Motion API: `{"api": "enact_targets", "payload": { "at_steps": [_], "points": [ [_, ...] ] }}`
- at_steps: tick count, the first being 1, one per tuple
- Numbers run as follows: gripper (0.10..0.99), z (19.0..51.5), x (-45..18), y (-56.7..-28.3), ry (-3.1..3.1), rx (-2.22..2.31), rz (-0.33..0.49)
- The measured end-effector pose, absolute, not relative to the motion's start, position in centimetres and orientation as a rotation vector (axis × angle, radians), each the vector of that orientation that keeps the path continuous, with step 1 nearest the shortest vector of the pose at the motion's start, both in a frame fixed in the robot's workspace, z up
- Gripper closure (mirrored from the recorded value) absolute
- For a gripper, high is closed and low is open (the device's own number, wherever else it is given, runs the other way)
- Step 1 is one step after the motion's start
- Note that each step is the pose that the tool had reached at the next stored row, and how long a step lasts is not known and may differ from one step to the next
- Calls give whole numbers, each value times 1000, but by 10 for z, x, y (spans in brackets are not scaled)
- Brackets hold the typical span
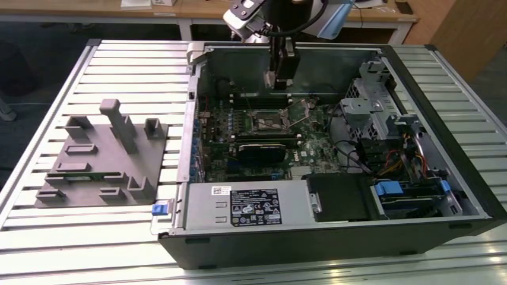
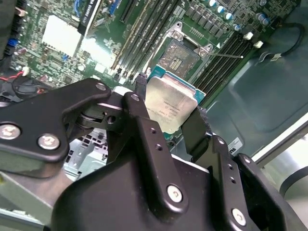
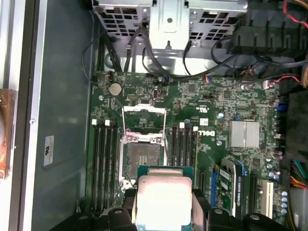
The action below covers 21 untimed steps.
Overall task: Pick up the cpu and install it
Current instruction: 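Place the cpu into insertion slot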
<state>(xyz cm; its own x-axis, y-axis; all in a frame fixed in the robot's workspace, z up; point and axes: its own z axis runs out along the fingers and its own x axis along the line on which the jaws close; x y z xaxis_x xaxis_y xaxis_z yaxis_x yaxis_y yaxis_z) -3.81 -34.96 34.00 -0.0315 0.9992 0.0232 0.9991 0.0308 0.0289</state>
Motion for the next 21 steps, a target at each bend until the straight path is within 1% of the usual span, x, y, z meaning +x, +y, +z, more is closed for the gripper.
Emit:
{"api": "enact_targets", "payload": {
  "at_steps": [21],
  "points": [
    [541,315,-37,-331,2269,2167,58]
  ]
}}
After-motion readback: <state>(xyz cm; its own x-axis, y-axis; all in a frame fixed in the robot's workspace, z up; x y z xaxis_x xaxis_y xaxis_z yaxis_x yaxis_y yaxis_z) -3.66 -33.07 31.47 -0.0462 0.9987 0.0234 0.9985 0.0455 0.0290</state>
